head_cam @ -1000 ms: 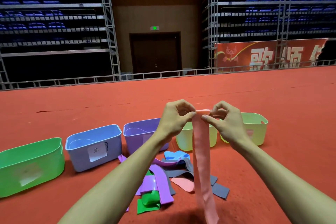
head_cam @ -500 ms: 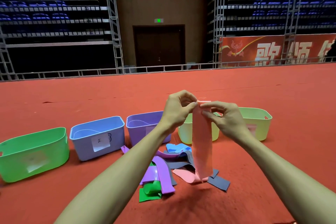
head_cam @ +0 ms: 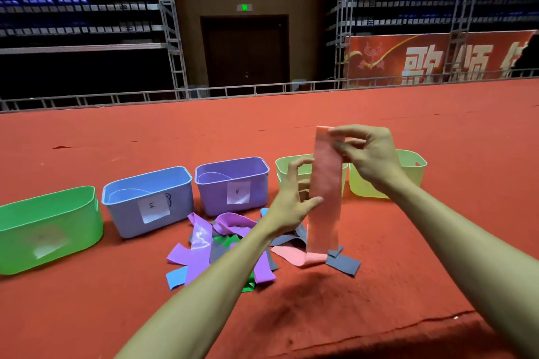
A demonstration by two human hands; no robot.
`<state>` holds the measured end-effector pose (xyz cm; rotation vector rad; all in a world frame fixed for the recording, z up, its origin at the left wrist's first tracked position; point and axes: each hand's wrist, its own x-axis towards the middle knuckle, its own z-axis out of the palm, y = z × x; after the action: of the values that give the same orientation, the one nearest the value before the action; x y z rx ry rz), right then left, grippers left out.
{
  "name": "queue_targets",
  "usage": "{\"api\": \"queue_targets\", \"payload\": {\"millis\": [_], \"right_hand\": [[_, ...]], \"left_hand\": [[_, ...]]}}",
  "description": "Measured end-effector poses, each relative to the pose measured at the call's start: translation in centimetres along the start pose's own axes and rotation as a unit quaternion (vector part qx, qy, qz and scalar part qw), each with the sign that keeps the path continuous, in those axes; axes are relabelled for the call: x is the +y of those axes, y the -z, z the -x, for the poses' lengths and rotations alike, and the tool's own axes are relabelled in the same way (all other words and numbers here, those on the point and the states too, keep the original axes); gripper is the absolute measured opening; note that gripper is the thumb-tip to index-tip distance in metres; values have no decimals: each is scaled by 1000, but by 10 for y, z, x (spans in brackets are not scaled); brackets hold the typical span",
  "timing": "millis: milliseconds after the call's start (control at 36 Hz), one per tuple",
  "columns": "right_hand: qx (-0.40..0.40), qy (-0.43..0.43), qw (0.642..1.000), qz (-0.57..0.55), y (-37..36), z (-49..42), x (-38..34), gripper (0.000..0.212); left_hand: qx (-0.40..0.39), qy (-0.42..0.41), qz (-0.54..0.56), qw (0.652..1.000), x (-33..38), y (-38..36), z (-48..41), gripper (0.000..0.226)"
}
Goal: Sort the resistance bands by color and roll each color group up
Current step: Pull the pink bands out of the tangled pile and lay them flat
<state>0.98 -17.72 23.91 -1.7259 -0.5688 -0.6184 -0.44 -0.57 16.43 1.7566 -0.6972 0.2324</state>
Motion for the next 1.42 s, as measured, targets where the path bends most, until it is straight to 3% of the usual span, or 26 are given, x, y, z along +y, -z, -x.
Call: {"api": "queue_targets", "payload": {"millis": [167, 444, 667, 861, 1250, 1333, 1417], "right_hand": [[20, -14, 1000, -3, 4, -1, 0, 28], [79, -52, 995, 10, 25, 3, 22, 25], [138, -94, 986, 19, 44, 18, 55, 22], [99, -129, 985, 50, 42, 45, 82, 23], [67, -78, 991, 80, 40, 55, 99, 39], [55, -69, 991, 97, 40, 56, 103, 31], [38, -60, 991, 111, 40, 59, 105, 29]], "left_hand": [[-36, 8, -2, 999, -18, -14, 17, 59], [-85, 69, 19, 994, -56, -37, 53, 81], [-121, 118, -19, 985, -82, -52, 87, 75], [-144, 134, -102, 975, -105, -66, 107, 73], [-182, 149, -192, 953, -125, -68, 100, 79], [-193, 147, -213, 946, -125, -65, 94, 71], [-181, 136, -238, 944, -125, -59, 78, 46]]}}
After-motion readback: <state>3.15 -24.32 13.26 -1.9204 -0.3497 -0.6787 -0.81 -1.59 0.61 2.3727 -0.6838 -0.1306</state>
